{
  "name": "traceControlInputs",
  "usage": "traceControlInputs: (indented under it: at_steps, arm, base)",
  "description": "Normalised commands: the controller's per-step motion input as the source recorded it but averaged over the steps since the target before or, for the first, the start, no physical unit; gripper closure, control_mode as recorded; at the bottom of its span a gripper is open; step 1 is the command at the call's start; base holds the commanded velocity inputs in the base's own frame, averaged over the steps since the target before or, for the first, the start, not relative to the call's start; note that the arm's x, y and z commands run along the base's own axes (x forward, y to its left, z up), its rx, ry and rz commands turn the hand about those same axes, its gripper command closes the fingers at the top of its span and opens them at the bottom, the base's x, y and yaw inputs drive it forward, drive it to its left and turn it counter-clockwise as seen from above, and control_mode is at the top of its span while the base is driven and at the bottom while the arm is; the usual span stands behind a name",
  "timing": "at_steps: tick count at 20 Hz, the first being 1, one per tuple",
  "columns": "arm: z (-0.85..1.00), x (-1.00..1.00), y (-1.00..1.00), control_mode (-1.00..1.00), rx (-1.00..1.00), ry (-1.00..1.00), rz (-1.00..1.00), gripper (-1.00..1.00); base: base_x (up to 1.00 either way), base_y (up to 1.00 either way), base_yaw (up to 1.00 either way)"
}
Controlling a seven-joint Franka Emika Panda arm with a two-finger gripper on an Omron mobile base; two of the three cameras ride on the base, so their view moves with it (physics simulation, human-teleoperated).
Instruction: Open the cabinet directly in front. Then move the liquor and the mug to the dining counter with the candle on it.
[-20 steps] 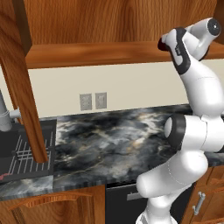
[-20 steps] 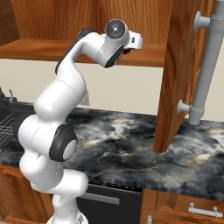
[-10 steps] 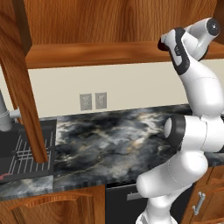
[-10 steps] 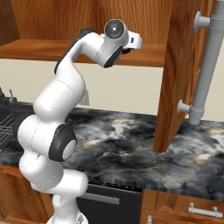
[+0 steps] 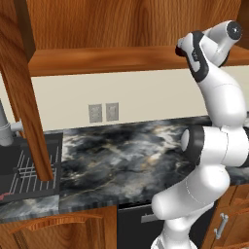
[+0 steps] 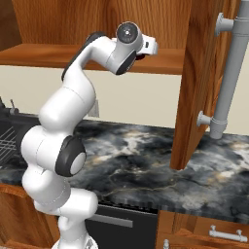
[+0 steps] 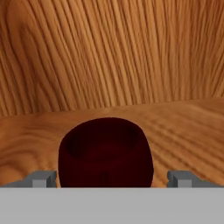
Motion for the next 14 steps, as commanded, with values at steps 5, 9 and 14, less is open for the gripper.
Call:
traceControlInputs:
  at_steps: [5, 9, 14]
  arm:
    - [0.0, 0.0, 0.0, -1.0, 0.0, 0.0, 0.0, 1.0]
    - [0.0, 0.0, 0.0, -1.0, 0.0, 0.0, 0.0, 1.0]
    - [0.0, 0.0, 0.0, -1.0, 0.0, 0.0, 0.0, 1.0]
  base:
    - [0.0, 0.0, 0.0]
    - [0.0, 0.0, 0.0]
    - [0.0, 0.0, 0.0]
